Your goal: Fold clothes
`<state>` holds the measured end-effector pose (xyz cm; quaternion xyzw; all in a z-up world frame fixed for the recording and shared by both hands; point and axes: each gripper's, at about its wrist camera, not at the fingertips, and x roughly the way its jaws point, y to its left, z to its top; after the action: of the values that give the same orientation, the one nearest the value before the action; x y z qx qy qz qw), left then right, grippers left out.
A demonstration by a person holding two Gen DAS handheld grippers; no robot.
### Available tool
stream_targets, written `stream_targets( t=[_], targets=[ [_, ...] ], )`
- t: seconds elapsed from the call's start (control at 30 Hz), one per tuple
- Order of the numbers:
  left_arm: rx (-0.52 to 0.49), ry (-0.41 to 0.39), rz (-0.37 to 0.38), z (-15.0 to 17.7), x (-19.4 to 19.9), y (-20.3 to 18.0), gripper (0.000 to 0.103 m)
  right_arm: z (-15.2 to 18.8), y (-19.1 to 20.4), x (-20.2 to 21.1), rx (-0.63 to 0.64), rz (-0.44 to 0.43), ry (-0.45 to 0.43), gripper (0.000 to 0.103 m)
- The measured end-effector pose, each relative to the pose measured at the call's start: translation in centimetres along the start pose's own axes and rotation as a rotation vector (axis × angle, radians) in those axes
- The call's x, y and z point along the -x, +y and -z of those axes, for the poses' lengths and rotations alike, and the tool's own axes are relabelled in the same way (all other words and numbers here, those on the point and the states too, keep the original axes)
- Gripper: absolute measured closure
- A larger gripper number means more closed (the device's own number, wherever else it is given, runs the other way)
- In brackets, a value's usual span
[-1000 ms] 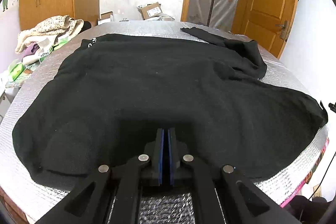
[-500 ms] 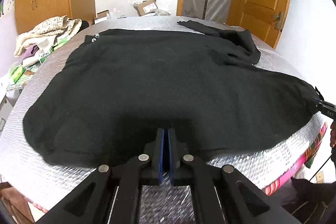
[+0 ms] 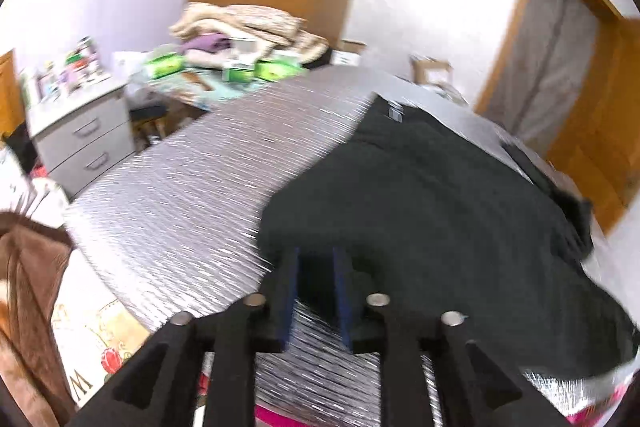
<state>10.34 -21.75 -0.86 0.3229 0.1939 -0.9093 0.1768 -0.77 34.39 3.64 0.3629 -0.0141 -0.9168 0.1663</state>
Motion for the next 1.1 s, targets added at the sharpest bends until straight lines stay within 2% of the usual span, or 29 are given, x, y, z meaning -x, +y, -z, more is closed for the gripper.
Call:
stream_targets(
  t=[0.03,0.07,0.23,0.33,0.37,0.47,0.53,0.6,0.83,1.1],
  targets=[
    [0.025,-0.011,-0.009,-0.3,-0.1,0.8,0.069,-0.2,0.6,-0.4,0.007,-0.016,0.004,0.077],
    [0.044,-0.016,-0.011,-0.4,-0.3,1.3,0.066,-0.4,1.2,-0.8,0.013,-0.031,0.009,0.077],
    [0.122,0.017,0.043,-1.0,-2.4,2.4,0.065,-0.3,3.4,-2.2,0.036,-0.081,0.039,0.077],
    [0.063,0.041,0.034,-1.5,-2.8,1.2,0.068,0.0,4.3,-2.5,0.046,-0.092,0.058,0.077],
    [0.05,0.039,0.041,-1.7,-2.9,0.9,0.079,0.2,4.4,-2.6,0.046,-0.092,0.066,0.077],
    [0.041,0.01,0.032,-2.6,-3.1,1.2,0.088,0.7,4.8,-2.9,0.041,-0.091,0.087,0.077],
    [0.044,-0.017,0.032,-3.4,-2.9,1.8,0.089,0.8,4.9,-3.3,0.035,-0.094,0.093,0.077],
    [0.034,-0.033,0.033,-4.0,-3.0,2.3,0.09,0.8,5.1,-3.4,0.035,-0.103,0.097,0.077],
    [-0.012,0.045,0.067,-2.6,-3.9,3.6,0.087,0.7,5.9,-3.6,0.072,-0.105,0.112,0.077],
    [-0.073,0.056,0.038,-1.3,-2.1,3.1,0.084,1.2,5.4,-2.4,0.157,-0.129,0.148,0.077]
  ],
)
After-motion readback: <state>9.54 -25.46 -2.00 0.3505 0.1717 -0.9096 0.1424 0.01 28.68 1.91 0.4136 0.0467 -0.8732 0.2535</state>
